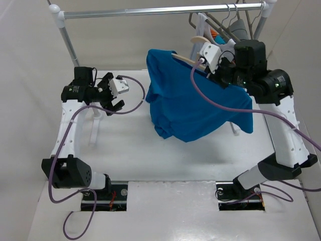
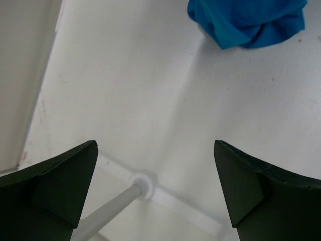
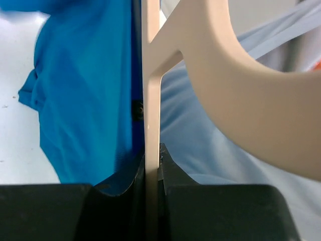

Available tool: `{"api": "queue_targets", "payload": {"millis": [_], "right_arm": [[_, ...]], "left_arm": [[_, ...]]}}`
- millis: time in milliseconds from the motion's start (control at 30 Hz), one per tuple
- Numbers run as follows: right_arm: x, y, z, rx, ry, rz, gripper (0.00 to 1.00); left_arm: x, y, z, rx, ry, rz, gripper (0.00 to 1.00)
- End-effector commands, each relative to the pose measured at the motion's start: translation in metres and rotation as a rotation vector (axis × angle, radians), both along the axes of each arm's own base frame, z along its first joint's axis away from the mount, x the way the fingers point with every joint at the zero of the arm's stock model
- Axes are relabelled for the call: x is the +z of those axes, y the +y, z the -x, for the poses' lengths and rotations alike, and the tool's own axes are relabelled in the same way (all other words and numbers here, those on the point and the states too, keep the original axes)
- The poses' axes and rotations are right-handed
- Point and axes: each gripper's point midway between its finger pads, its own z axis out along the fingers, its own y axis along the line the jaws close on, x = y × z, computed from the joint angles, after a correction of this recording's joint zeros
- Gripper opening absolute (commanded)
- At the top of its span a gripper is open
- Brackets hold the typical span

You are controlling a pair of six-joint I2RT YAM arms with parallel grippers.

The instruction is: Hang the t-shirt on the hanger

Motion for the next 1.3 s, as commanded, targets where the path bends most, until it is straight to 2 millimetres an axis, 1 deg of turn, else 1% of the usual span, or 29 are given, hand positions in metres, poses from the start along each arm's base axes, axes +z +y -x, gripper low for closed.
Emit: {"api": "queue_targets", "payload": {"millis": [0,33,67,133,200,233,267,300,333,367,433,500,533,567,600,633,667,700,733,767,833,867,900,967,1000,1033,1067,1133,1267], "right_arm": [[0.028,0.018,-0.014,-0.089,-0.114,-0.126,0.0],[0.026,0.018,-0.02,-0.108,-0.119,-0.134,0.0],[0.019,0.032,-0.019,-0.094,-0.105,-0.146,0.0],[0.03,0.047,-0.023,-0.082,-0.145,-0.202,0.0],[0.019,0.065,-0.032,-0.077,-0.127,-0.238,0.0],[0.031,0.076,-0.036,-0.066,-0.164,-0.296,0.0],[0.032,0.082,-0.039,-0.061,-0.169,-0.334,0.0],[0.018,0.094,-0.042,-0.065,-0.134,-0.375,0.0],[0.016,0.1,-0.048,-0.071,-0.136,-0.414,0.0],[0.038,0.101,-0.053,-0.083,-0.204,-0.505,0.0],[0.026,0.112,-0.055,-0.127,-0.192,-0.58,0.0],[0.027,0.105,-0.065,-0.257,-0.227,-0.67,0.0],[0.011,0.112,-0.064,-0.3,-0.188,-0.712,0.0],[0.003,0.113,-0.068,-0.344,-0.183,-0.734,0.0],[0.0,0.104,-0.071,-0.428,-0.199,-0.762,0.0],[-0.018,0.11,-0.08,-0.478,-0.185,-0.769,0.0],[-0.032,0.115,-0.083,-0.533,-0.136,-0.825,0.0],[-0.044,0.116,-0.09,-0.584,-0.117,-0.846,0.0],[-0.059,0.124,-0.096,-0.6,-0.084,-0.855,0.0],[-0.072,0.141,-0.11,-0.599,-0.032,-0.892,0.0],[-0.08,0.177,-0.116,-0.511,0.063,-0.936,0.0],[-0.106,0.199,-0.128,-0.499,0.122,-0.925,0.0],[-0.09,0.22,-0.128,-0.465,0.167,-1.014,0.0],[-0.099,0.251,-0.131,-0.394,0.261,-1.068,0.0],[-0.114,0.27,-0.131,-0.38,0.329,-1.108,0.0],[-0.119,0.281,-0.129,-0.346,0.373,-1.135,0.0],[-0.108,0.293,-0.126,-0.301,0.365,-1.216,0.0],[-0.124,0.311,-0.118,-0.292,0.42,-1.29,0.0],[-0.108,0.33,-0.119,-0.243,0.394,-1.374,0.0]], "left_arm": [[0.049,0.011,0.018,-0.04,-0.141,-0.104,1.0],[0.058,0.013,0.02,-0.006,-0.146,-0.094,1.0],[0.072,0.012,0.016,0.038,-0.172,-0.058,1.0],[0.104,0.012,0.007,0.173,-0.192,0.049,1.0],[0.133,0.007,0.001,0.374,-0.128,0.278,1.0],[0.146,0.002,0.002,0.392,-0.122,0.338,1.0],[0.147,-0.005,0.005,0.378,-0.092,0.376,1.0],[0.151,-0.012,0.014,0.332,-0.084,0.396,1.0],[0.145,-0.029,0.024,0.219,-0.042,0.424,1.0],[0.141,-0.035,0.031,0.162,-0.024,0.428,1.0],[0.132,-0.042,0.047,0.045,-0.028,0.386,0.95],[0.117,-0.05,0.052,0.008,-0.03,0.334,0.84],[0.128,-0.047,0.048,0.025,-0.137,0.301,0.81],[0.107,-0.034,0.034,0.171,-0.15,0.228,0.81],[0.106,-0.024,0.027,0.235,-0.216,0.187,0.81],[0.106,-0.015,0.023,0.272,-0.285,0.136,0.85],[0.125,-0.006,0.025,0.296,-0.411,0.118,0.88],[0.11,0.005,0.024,0.341,-0.425,0.075,0.92],[0.11,0.006,0.028,0.337,-0.449,0.074,0.98],[0.116,0.007,0.037,0.337,-0.481,0.085,1.0],[0.099,-0.005,0.045,0.296,-0.424,0.142,1.0],[0.091,-0.012,0.048,0.289,-0.376,0.184,1.0],[0.083,-0.018,0.051,0.27,-0.335,0.205,1.0],[0.07,-0.031,0.054,0.239,-0.253,0.26,1.0],[0.056,-0.034,0.051,0.251,-0.199,0.276,1.0],[0.052,-0.034,0.051,0.252,-0.188,0.273,1.0],[0.045,-0.035,0.048,0.254,-0.176,0.27,1.0],[0.038,-0.034,0.043,0.266,-0.181,0.275,1.0],[0.009,-0.035,0.039,0.263,-0.138,0.243,1.0]]}}
